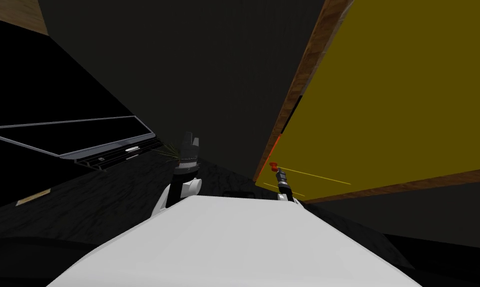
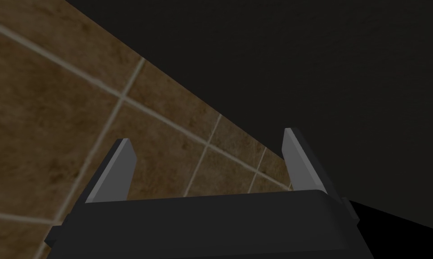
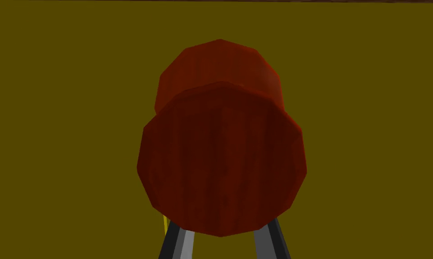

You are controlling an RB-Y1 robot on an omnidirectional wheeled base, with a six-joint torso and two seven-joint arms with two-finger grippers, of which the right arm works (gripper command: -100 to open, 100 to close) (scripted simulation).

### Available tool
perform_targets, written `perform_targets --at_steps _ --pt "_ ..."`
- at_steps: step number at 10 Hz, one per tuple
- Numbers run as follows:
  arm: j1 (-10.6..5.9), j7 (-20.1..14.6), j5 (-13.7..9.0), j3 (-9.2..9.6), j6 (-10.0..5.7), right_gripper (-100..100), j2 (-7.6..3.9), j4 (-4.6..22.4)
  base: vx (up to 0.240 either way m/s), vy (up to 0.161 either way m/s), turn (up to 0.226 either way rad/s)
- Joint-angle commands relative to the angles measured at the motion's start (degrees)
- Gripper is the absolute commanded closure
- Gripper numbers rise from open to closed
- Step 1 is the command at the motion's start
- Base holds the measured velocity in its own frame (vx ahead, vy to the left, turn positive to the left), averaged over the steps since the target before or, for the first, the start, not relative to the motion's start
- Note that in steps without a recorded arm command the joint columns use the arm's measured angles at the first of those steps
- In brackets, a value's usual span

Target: Pull the door open

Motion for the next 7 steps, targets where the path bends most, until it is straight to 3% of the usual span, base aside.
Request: perform_targets --at_steps 1,7 --pt "-0.51 -2.86 -0.61 0.79 -0.18 100 0.61 -0.08 -0.035 -0.015 0.065" --pt "-0.56 -10.43 -2.86 1.29 0.20 100 0.62 -0.17 -0.035 -0.015 0.055"
